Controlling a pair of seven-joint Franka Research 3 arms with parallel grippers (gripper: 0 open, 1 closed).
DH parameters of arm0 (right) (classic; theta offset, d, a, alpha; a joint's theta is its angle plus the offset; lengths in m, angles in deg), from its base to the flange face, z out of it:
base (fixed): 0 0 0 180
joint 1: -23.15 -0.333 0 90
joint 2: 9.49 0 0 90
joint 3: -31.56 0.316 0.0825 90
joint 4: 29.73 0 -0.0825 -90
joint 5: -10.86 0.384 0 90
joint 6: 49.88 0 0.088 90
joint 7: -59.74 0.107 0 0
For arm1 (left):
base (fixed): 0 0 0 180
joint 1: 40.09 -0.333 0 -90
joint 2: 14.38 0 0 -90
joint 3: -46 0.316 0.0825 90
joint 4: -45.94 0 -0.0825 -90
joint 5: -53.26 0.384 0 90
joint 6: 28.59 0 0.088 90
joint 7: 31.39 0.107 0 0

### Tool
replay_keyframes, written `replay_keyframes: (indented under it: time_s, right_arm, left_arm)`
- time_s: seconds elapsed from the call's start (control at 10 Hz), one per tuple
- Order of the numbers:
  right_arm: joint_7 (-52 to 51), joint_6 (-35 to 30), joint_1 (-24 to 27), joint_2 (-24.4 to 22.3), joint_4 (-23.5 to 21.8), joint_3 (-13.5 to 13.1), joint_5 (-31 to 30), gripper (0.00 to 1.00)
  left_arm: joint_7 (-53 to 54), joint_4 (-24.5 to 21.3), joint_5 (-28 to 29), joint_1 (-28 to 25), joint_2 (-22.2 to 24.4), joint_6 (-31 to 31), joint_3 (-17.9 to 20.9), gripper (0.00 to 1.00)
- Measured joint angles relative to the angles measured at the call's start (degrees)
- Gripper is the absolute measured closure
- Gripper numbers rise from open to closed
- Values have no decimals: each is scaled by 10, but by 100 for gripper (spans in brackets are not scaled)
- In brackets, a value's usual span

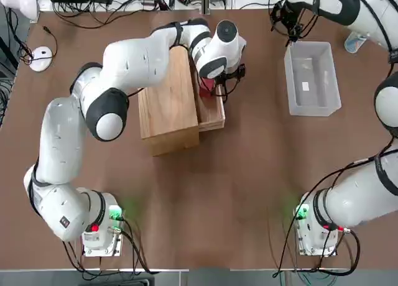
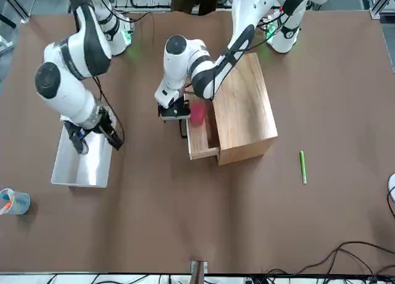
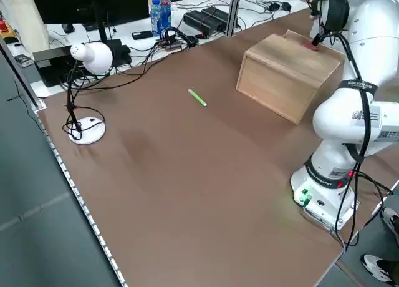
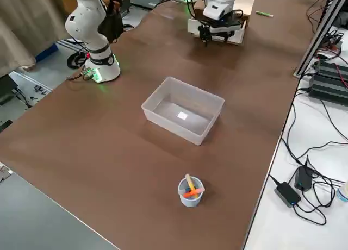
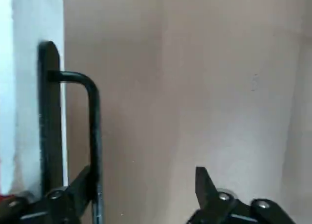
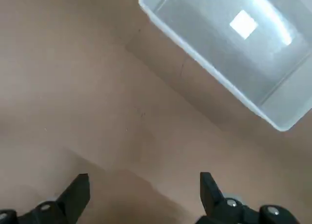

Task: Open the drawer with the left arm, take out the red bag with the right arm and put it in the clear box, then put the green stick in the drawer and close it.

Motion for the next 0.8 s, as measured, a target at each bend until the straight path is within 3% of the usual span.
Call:
replay_keyframes:
  time_s: [0.4,0.8]
  right_arm:
    - [-2,6,43,-3,3,-1,-1,0]
    - [-6,6,60,-4,7,-1,-1,0]
  left_arm:
    - [0,1,0,1,-1,-3,-1,7]
    - [5,17,0,7,0,-55,-8,7]
